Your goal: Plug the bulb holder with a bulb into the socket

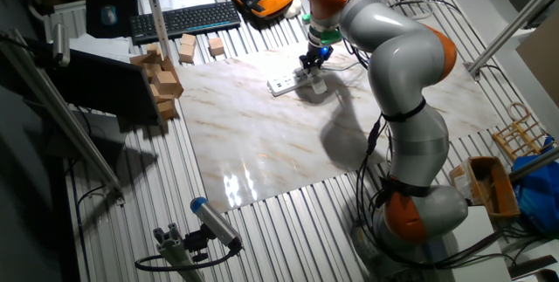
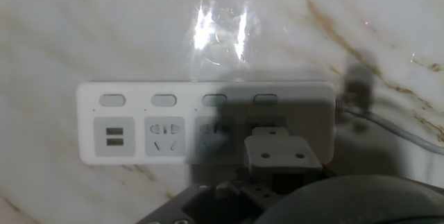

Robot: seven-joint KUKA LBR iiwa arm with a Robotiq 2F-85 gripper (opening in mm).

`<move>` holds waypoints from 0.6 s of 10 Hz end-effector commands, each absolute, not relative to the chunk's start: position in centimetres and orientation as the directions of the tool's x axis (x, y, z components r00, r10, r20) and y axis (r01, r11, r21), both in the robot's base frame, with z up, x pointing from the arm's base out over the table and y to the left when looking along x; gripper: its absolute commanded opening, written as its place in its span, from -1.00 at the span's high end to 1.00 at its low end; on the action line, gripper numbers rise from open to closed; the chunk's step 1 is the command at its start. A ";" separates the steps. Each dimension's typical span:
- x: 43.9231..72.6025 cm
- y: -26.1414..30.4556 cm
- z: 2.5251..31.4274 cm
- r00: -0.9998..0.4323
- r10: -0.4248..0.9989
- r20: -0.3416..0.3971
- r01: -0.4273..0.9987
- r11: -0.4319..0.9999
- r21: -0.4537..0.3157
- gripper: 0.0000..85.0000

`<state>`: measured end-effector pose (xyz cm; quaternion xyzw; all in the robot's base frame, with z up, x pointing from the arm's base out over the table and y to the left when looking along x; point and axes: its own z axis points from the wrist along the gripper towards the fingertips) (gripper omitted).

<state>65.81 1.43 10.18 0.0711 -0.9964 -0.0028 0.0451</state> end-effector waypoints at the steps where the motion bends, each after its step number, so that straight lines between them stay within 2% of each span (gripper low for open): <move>1: 65.8 1.4 10.2 -0.986 -0.136 0.094 -0.136 0.991 0.010 1.00; 6: 65.8 1.7 9.7 -0.987 -0.116 0.108 -0.116 0.993 0.008 1.00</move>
